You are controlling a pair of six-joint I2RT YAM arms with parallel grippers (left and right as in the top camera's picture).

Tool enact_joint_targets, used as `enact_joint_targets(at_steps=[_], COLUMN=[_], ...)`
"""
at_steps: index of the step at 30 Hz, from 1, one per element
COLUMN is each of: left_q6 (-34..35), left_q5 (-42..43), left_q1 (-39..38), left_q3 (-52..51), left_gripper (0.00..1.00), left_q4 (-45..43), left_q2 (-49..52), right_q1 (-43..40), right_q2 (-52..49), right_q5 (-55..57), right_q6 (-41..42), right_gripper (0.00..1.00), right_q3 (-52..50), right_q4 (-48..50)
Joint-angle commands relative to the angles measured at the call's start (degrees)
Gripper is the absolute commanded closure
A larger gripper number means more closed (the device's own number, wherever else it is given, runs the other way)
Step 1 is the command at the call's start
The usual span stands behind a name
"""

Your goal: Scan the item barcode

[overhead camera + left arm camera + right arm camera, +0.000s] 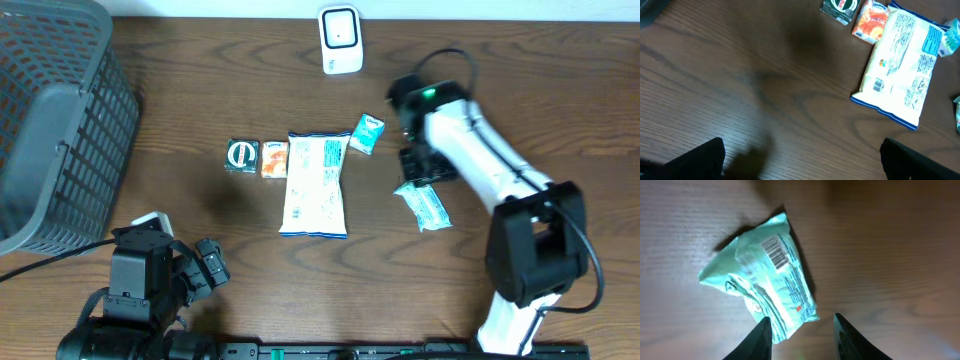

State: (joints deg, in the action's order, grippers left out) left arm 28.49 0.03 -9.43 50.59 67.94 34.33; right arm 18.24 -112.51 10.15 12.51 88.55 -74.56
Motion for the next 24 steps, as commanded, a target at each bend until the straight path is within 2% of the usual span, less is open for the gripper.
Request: enact_joint_targets(at_steps=[1, 3, 5, 6, 15, 19, 24], left_q6=[-0.1, -0.1, -0.1, -0.1, -0.1, -0.1, -0.1], left_q5=[-0.5, -0.5, -0.5, -0.5, -0.5, -0.5, -0.5], left_q1=[0.1, 0.1, 0.1, 0.1, 0.1, 0.1, 0.1], left_q3=[-0.1, -0.1, -0.1, -0.1, -0.1, -0.1, -0.1], left_gripper=[0.03, 0.02, 0.02, 0.02, 0.02, 0.02, 0.02], left_q4=[0.1, 0.1, 0.1, 0.2, 0.1, 0.2, 0.1], left_q2=[-0.2, -0.2, -0.2, -0.2, -0.2, -0.2, -0.2], right_q1=[-4.8, -7.5, -9.4, -10.0, -8.4, -6.2, -1.9], right_q2=[0.3, 0.3, 0.3, 0.3, 0.3, 0.3, 0.3], right_q5=[-15.6, -19.6, -21.4, -21.9, -22.6, -22.9, -30.4], right_q6=[-8.8, -10.1, -10.1, -10.0, -9.9, -5.7, -3.4], right_gripper=[0.70, 0.77, 0.93, 0.96, 0.95, 0.96, 0.99], right_q3=[0.6, 0.5, 0.2, -0.2, -9.2, -14.7, -19.7], right_q4=[-0.2, -0.5, -0.5, -0.5, 5.6, 10.8, 18.4])
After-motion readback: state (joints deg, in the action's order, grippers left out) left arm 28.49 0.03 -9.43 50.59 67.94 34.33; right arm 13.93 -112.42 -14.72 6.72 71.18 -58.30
